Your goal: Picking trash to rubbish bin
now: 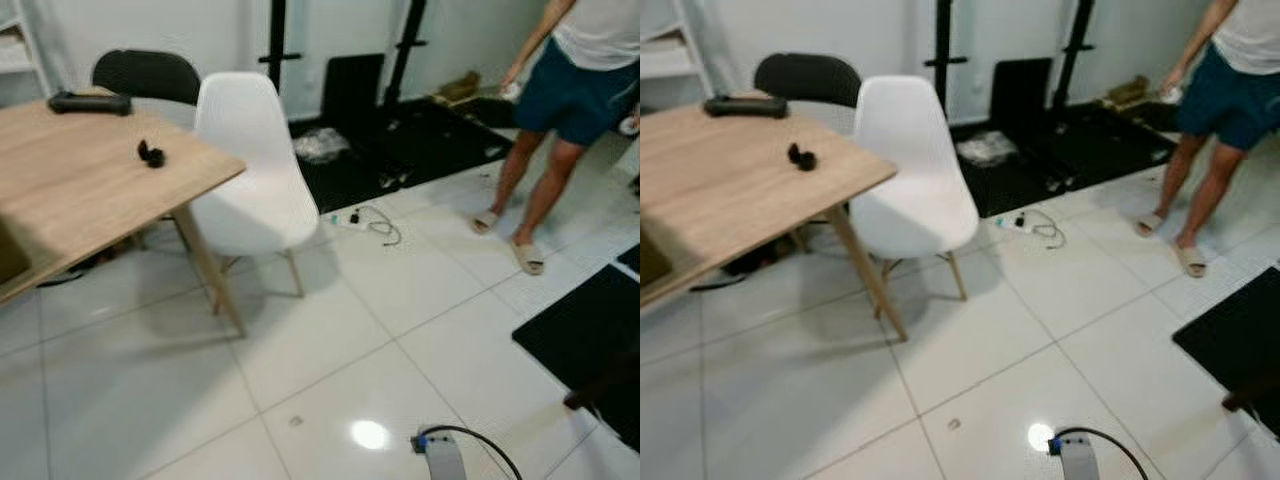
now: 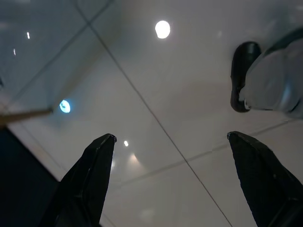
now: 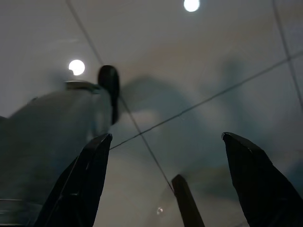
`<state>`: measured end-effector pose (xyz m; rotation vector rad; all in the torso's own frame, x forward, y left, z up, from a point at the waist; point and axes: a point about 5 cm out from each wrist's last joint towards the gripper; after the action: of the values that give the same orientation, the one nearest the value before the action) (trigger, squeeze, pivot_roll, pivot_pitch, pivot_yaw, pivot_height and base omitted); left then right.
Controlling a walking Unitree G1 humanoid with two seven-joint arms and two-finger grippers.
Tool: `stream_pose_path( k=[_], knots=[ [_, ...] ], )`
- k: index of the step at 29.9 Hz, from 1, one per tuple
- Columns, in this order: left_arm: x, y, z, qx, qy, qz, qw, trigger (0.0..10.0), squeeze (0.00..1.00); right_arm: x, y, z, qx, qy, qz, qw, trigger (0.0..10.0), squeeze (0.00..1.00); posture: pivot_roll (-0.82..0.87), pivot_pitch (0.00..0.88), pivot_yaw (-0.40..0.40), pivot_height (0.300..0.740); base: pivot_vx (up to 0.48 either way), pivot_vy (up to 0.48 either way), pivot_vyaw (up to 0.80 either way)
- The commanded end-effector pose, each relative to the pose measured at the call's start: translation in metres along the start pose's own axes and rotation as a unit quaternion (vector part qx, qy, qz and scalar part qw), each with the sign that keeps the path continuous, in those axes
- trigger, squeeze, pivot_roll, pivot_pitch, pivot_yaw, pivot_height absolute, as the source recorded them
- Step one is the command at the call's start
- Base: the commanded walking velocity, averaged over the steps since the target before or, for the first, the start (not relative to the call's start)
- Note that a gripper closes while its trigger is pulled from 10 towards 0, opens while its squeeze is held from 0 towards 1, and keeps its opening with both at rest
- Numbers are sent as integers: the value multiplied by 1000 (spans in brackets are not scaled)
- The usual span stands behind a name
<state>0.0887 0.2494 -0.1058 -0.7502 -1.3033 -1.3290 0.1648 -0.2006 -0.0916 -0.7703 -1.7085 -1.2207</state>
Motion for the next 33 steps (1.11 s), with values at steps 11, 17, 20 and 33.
stream_pose_path(
  k=[11, 17, 20, 33],
  knots=[
    [0, -5, 4, -3, 3, 6, 1000, 10000, 0, 0, -10, 5, 6, 7, 17, 1000, 10000, 0, 129, 46, -58, 740, 0, 0, -788],
    [0, -14, -2, 12, -2, 17, 1000, 10000, 0, 1, -13, 2, 13, 5, 20, 1000, 10000, 0, 125, 55, -64, 740, 0, 0, -788],
    [1, -19, -5, 14, -5, 22, 1000, 10000, 0, 1, -14, 1, 14, 4, 22, 1000, 10000, 0, 123, 56, -62, 740, 0, 0, -788],
    [0, -16, -3, 9, -7, 17, 1000, 10000, 0, 1, -17, 3, 16, 5, 25, 1000, 10000, 0, 117, 57, -50, 740, 0, 0, -788]
  ],
)
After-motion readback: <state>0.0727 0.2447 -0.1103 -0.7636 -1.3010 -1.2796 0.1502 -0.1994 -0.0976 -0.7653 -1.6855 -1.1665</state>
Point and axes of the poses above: a point about 5 cm out from each wrist's last joint towards the gripper, its own x axis pointing back from the gripper into the wrist, its own y axis along the axis of the wrist's last joint, z = x × y, and after that the axes turned 15 degrees about x, right-handed
